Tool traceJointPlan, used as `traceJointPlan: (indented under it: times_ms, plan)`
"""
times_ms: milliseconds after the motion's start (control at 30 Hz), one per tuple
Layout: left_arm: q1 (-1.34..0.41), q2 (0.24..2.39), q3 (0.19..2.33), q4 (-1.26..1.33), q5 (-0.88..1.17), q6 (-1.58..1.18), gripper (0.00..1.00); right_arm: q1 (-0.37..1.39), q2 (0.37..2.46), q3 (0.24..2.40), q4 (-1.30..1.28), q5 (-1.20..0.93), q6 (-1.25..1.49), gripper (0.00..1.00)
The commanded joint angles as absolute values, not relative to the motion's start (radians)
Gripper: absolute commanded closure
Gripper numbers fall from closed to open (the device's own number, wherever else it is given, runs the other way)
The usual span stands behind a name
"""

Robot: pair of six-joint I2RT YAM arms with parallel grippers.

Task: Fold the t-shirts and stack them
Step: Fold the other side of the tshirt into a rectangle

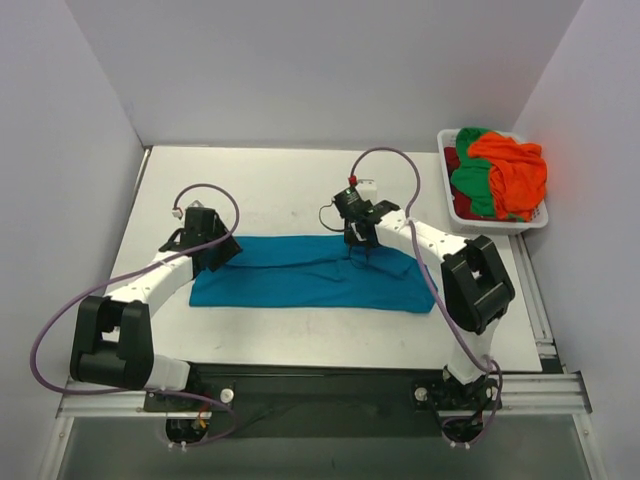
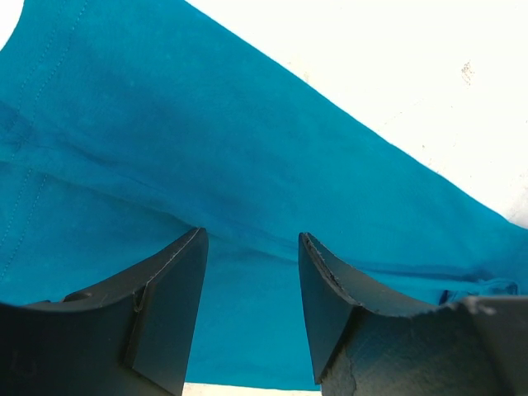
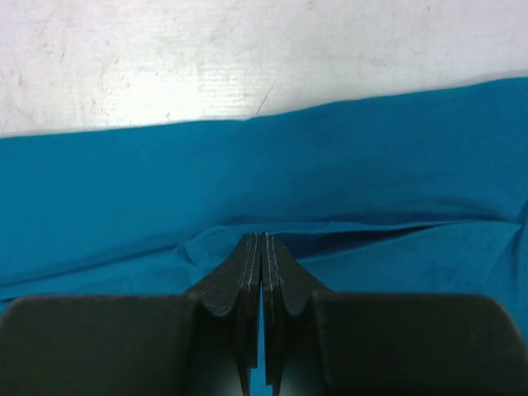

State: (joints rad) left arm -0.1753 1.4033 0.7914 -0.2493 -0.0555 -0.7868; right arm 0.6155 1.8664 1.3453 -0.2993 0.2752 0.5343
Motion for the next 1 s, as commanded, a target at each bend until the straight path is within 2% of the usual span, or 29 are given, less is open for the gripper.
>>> traceJointPlan:
  times_ms: [0, 400, 733, 967]
  plan:
    - [-0.178, 1.408, 0.782, -0.206, -0.069, -0.805, 0.42, 0.646, 1.784, 1.298, -0.328, 0.318, 0.587, 1.00]
    - [-0.178, 1.414, 0.782, -0.198, -0.071, -0.819, 0.41, 0.768, 1.665, 1.094, -0.244, 0.348, 0.728, 1.00]
    - [-0.178, 1.417, 0.779, -0.184, -0.064, -0.818, 0.42, 0.788, 1.595, 0.931, -0.045, 0.308, 0.811, 1.00]
    - [-0.178, 1.422, 0.767, -0.170, -0.052, -0.818, 0.41, 0.788, 1.612, 0.934, 0.020, 0.252, 0.851, 0.99]
